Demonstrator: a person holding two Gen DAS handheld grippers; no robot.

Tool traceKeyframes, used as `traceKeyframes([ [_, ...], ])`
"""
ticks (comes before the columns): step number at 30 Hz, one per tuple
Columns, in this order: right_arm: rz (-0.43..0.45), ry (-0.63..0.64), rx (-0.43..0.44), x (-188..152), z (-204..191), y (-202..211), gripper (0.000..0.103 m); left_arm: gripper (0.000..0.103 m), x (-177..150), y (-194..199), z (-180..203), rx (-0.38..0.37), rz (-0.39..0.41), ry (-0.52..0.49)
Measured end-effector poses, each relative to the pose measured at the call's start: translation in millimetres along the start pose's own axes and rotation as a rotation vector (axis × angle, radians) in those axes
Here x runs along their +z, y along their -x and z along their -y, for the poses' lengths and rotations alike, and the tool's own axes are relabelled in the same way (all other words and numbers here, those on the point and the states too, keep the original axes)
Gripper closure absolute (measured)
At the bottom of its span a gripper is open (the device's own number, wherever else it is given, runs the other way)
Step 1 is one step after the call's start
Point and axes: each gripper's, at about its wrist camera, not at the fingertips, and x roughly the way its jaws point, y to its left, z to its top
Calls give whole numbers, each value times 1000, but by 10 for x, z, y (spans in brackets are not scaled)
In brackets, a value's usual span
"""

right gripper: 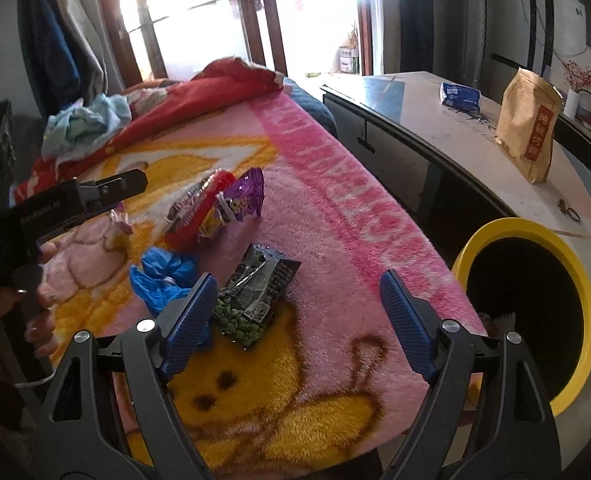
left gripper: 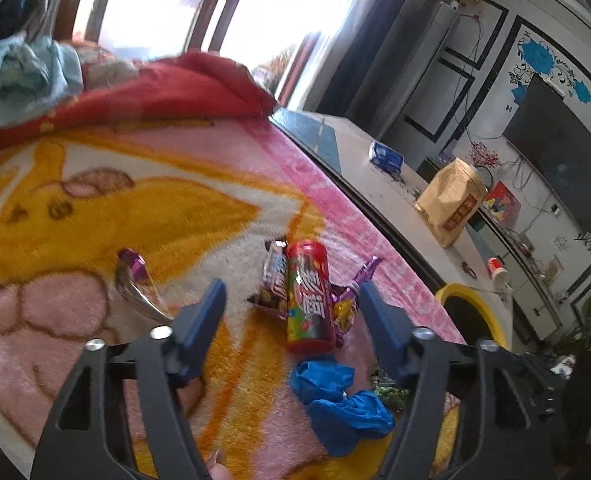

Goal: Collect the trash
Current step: 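Grasp the red candy tube with the left tool while the right tool grasps the green pea packet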

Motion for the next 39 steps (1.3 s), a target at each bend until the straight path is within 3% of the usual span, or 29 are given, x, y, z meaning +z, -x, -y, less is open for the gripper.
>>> traceKeyframes([
  [5, -23, -4, 10, 15, -2, -136, 39, 58, -16, -163, 3, -33, -52, 8],
  [13, -65, -28, 45, 24, 8, -319, 48, 70, -17, -461, 59, -44, -135, 11],
  [15, -80, -34, 61, 15, 6, -367, 58, 73, -25, -529, 52, -44, -156, 19],
  [24, -127, -103, 166, -21, 60, -485, 65, 73, -64, -602, 64, -50, -186, 34],
  [28, -129, -80, 171, -46, 16, -485, 65, 73, -90, -610, 89, -52, -193, 33],
  [33, -141, -83, 200, -57, 28, -461, 75, 71, -77, -651, 106, -52, -211, 34],
  [36, -148, -91, 205, -57, 56, -434, 77, 70, -98, -781, 103, -74, -277, 48],
  [39, -148, -99, 204, -57, 90, -394, 80, 71, -112, -817, 143, -57, -263, 21],
])
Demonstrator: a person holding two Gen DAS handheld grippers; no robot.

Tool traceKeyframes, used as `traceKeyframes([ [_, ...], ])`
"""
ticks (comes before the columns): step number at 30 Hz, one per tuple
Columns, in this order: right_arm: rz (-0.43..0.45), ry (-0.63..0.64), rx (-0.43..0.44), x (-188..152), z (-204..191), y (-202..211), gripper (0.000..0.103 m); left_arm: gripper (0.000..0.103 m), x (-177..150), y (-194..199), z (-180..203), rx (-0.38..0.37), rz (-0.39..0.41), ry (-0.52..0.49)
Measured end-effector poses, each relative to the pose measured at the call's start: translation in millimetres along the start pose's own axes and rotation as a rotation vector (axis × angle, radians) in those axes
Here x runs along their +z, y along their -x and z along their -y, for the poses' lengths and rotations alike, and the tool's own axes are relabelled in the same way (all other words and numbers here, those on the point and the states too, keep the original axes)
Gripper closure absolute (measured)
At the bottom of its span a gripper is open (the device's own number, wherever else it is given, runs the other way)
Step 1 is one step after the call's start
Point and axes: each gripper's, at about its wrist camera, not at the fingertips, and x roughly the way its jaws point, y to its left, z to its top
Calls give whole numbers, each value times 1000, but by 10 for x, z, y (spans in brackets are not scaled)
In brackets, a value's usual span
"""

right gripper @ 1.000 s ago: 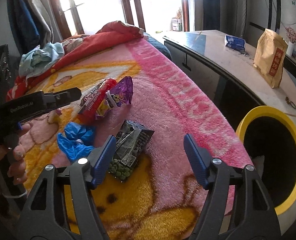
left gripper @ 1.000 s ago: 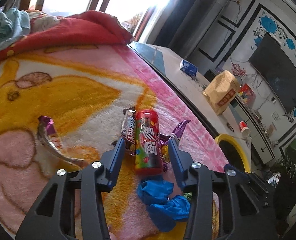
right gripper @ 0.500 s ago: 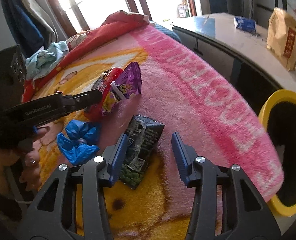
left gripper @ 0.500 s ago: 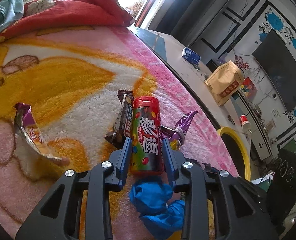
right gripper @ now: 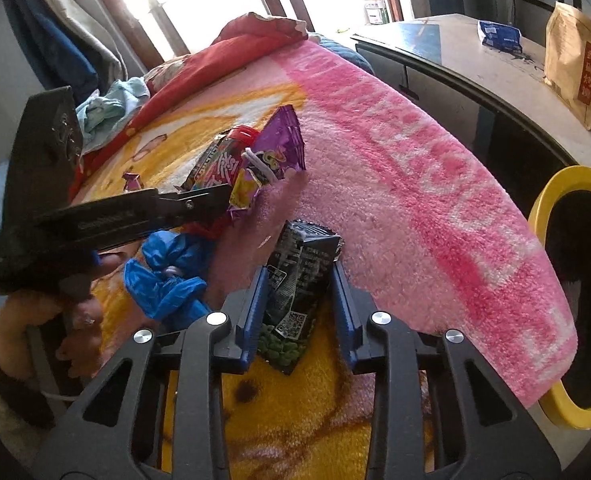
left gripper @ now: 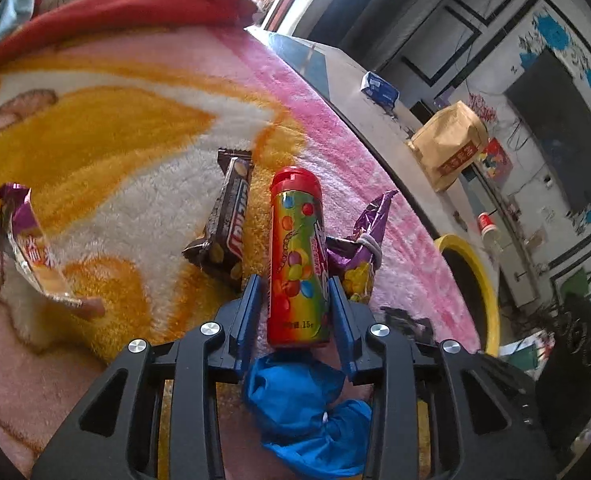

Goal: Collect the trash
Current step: 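Grasp the red candy tube with the left tool while the right tool grasps the green pea packet, then carry the candy tube and pea packet with both tools over the yellow bin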

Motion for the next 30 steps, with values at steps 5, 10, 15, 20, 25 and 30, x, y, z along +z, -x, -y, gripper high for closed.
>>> traceKeyframes([
  [5, 3, -20, -1, 11, 69, 49, 83, 75, 16, -5, -10, -13, 18, 20],
  [10, 21, -37, 1, 34, 120, 123, 85, 75, 3, 126, 13, -27, 79, 13],
  [15, 51, -40, -3, 80, 167, 231, 85, 75, 24, 348, 132, -29, 146, -30],
  [20, 90, -50, -16, 138, 225, 354, 86, 75, 21, 505, 278, -58, 177, -58],
  [25, 130, -77, -27, 183, 340, 502, 86, 75, -12, 587, 421, -85, 186, -87],
  [30, 162, -120, -43, 225, 505, 636, 86, 75, -52, 634, 546, -106, 190, -113],
])
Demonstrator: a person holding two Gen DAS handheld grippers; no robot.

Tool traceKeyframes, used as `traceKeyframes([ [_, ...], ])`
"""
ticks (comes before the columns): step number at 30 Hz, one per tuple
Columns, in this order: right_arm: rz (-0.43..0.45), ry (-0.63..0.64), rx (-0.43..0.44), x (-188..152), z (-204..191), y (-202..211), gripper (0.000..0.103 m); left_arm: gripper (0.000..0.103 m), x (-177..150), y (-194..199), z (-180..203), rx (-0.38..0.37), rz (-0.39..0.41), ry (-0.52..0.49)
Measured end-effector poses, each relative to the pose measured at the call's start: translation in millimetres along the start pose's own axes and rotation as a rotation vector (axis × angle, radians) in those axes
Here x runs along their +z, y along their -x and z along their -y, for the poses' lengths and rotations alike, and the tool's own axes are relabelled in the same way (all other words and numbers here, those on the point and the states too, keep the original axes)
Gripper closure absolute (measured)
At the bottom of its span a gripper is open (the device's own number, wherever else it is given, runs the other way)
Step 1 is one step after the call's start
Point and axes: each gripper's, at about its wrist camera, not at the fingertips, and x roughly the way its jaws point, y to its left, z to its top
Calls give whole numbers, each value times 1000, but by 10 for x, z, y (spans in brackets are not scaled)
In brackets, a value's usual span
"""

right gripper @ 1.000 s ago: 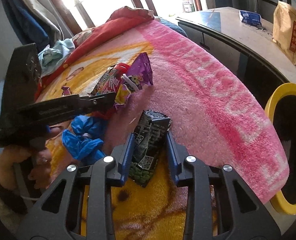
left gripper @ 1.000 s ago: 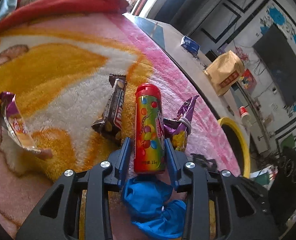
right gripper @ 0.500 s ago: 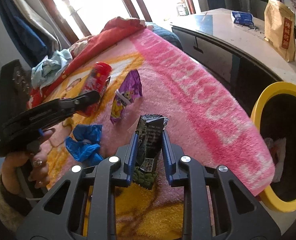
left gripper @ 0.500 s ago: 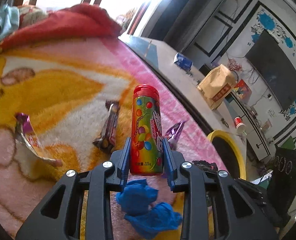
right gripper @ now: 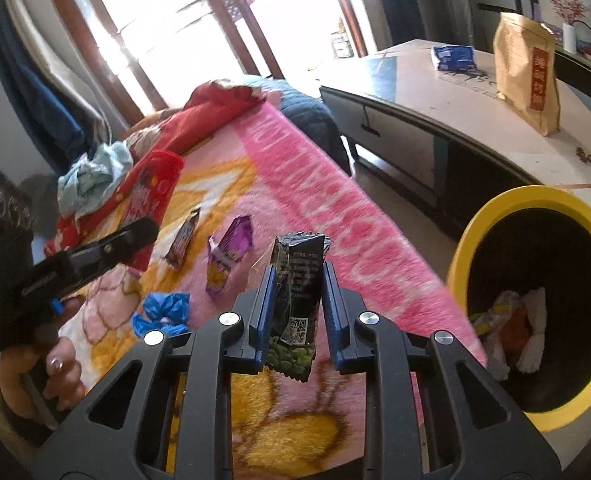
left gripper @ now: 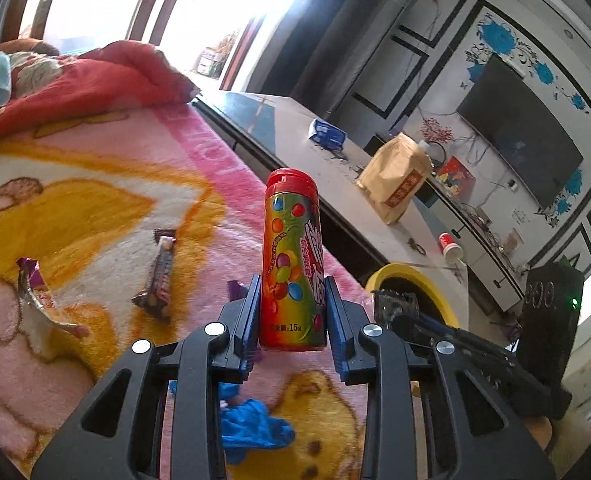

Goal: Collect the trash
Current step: 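Carry the candy tube and pea packet with both tools over the yellow bin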

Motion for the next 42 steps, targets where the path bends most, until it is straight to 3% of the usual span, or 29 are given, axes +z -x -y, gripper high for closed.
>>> traceKeyframes([
  [28, 185, -183, -179, 181, 922, 605, 87, 75, -169, -133, 777, -73, -47, -186],
  [42, 244, -234, -233, 188, 1173, 800, 87, 75, -268, -230, 1104, -108, -59, -273],
])
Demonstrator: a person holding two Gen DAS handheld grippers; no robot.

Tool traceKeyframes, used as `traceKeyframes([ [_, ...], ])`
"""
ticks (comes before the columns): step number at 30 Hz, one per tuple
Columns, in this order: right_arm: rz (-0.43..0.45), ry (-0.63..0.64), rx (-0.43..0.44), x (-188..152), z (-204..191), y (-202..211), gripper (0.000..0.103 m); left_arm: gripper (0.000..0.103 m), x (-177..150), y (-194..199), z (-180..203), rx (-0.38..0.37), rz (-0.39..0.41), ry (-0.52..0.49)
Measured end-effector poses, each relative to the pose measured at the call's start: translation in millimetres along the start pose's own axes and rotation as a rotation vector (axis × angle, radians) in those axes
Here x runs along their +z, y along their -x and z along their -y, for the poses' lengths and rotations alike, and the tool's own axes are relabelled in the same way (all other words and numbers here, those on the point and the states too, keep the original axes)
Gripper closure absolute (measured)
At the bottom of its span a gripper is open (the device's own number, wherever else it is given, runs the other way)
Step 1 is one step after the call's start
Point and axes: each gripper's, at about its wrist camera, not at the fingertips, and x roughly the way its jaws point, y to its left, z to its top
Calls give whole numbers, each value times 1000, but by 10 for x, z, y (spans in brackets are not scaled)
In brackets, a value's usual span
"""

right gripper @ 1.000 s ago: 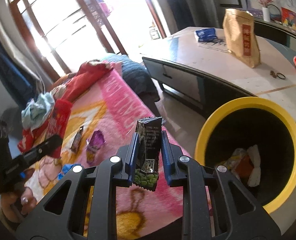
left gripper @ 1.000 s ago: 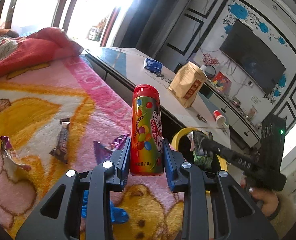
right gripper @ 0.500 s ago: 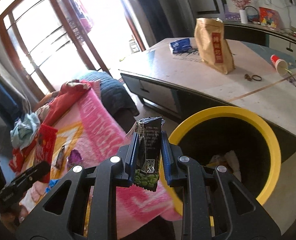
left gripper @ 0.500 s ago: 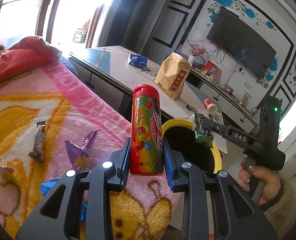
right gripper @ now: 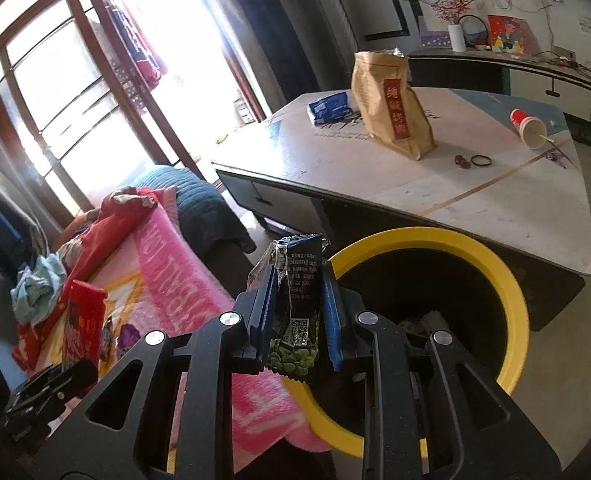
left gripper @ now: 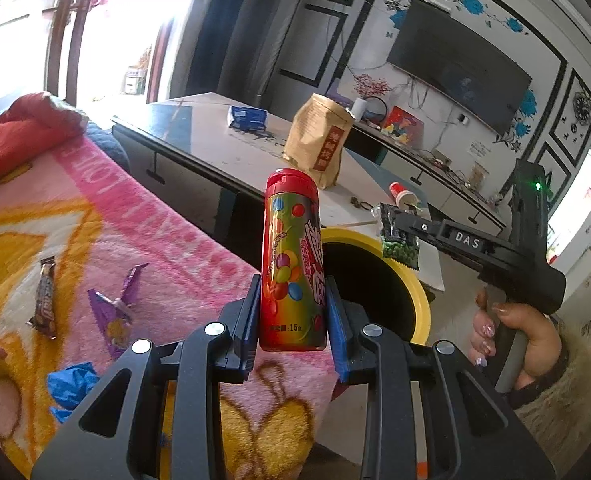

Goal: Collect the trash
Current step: 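Carry the candy tube and pea packet with both tools over the yellow bin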

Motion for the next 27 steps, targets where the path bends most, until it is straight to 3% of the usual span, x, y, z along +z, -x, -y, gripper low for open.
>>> traceKeyframes([
  [27, 48, -130, -68, 104, 563, 125, 87, 75, -140, -454, 634, -91, -45, -171],
])
